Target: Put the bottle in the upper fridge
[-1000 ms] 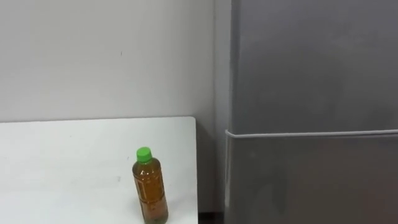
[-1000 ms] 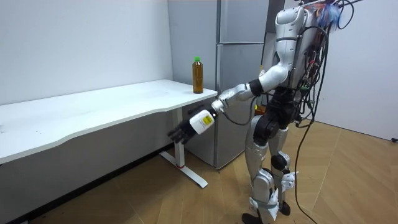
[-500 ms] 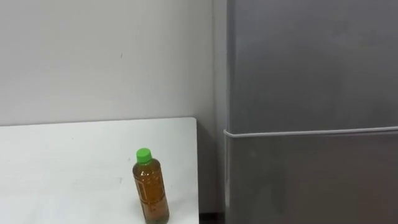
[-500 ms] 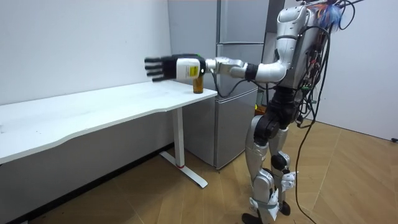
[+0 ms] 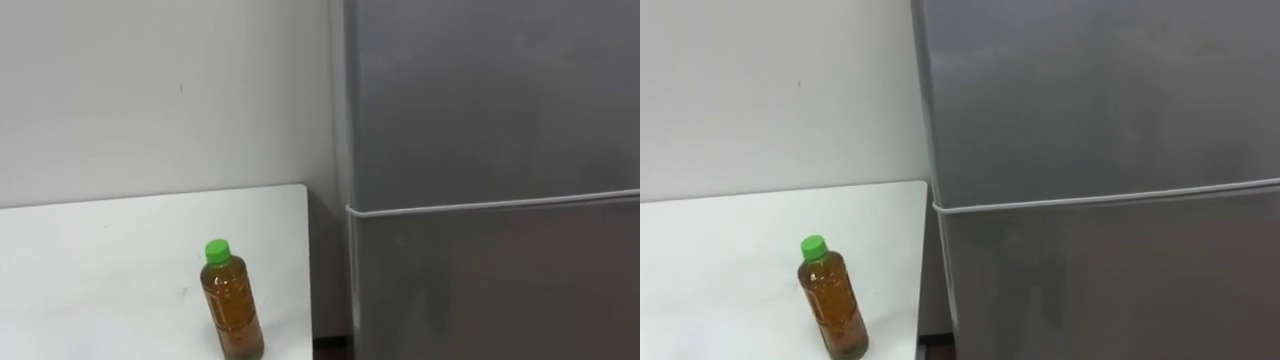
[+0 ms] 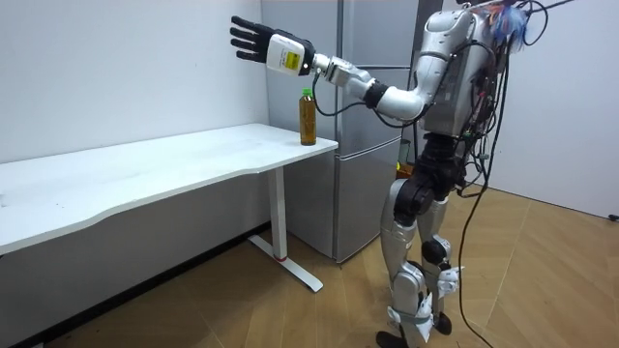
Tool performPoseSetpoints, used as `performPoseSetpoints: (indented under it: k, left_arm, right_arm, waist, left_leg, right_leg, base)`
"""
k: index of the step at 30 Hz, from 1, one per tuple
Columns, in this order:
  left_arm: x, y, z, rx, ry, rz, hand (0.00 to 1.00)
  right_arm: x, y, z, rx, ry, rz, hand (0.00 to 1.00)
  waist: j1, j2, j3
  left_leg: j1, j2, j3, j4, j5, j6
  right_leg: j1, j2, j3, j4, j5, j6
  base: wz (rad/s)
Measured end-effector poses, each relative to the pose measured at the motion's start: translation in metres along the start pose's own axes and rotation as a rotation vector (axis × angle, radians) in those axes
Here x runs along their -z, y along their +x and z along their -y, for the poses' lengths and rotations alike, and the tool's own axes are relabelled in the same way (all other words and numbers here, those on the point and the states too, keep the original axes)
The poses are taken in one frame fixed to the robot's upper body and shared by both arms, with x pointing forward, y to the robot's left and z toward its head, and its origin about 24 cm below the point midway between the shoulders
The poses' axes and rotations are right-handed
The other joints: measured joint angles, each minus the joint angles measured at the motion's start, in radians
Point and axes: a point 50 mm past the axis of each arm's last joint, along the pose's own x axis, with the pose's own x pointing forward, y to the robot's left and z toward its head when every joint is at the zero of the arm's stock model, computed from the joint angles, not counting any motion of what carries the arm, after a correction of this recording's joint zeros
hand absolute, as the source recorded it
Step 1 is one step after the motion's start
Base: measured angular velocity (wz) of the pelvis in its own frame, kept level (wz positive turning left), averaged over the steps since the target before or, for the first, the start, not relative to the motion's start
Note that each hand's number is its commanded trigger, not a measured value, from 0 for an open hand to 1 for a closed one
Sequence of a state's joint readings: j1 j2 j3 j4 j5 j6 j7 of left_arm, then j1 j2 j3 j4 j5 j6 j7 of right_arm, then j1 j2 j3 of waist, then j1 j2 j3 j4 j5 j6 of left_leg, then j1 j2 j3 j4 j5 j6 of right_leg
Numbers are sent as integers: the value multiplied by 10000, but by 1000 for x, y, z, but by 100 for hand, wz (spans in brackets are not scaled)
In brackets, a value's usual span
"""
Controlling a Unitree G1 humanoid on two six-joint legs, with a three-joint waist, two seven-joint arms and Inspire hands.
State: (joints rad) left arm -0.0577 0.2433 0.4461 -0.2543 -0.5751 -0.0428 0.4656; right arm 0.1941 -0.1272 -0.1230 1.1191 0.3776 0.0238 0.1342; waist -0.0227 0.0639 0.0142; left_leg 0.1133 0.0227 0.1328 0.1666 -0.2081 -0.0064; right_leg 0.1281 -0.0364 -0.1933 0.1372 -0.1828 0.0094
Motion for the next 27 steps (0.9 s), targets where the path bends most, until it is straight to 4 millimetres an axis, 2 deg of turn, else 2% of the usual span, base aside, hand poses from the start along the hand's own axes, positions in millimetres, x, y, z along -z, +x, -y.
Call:
performPoseSetpoints:
  k: [5, 7, 13, 20, 24, 27]
  left_arm:
    - [1, 2, 19, 1031, -245, -130, 0]
    - [-1, 4, 39, 1802, -597, -2, 0]
    - [4, -2, 73, 3824, -724, -252, 0]
    - [16, -13, 89, 5202, -552, -1087, 0]
    - [13, -15, 110, 5972, -992, -1163, 0]
    - [9, -16, 122, 6572, -1371, -1120, 0]
  right_arm:
    - [-3, 1, -4, -306, 26, 89, 0]
    - [-1, 1, -3, -329, 36, -9, 0]
    - [-2, 2, -5, -400, -35, -23, 0]
    - [-10, 4, -11, -594, -370, -24, 0]
    - [-16, 6, -16, -700, -389, -38, 0]
    - [-18, 6, -17, -731, -435, -157, 0]
  waist:
    - [-291, -60, -13]
    - [-304, -101, -43]
    - [-446, -101, -75]
    - [-892, -128, -55]
    - [-1143, -121, -60]
    - [-1289, -70, -93]
  left_leg:
    - [-55, 1, 10, 1, 0, 0]
    - [-126, 2, 16, 12, 1, 1]
    - [-129, 7, 41, 12, 3, 0]
    - [13, 32, 243, -14, 4, 0]
    - [-69, 27, 268, 4, 3, 2]
    - [-35, 27, 278, 5, 3, 2]
  right_leg:
    - [-50, 3, 13, -10, -1, -1]
    - [-110, 6, 42, -5, -1, -1]
    - [-164, 16, 143, 14, 1, -2]
    - [-108, 14, 252, 143, 3, -3]
    - [-163, 10, 270, 149, 4, -2]
    - [-151, 14, 301, 143, 4, -2]
  base:
    - [0]
    - [0]
    - [-4]
    - [-7]
    - [1]
    - [0]
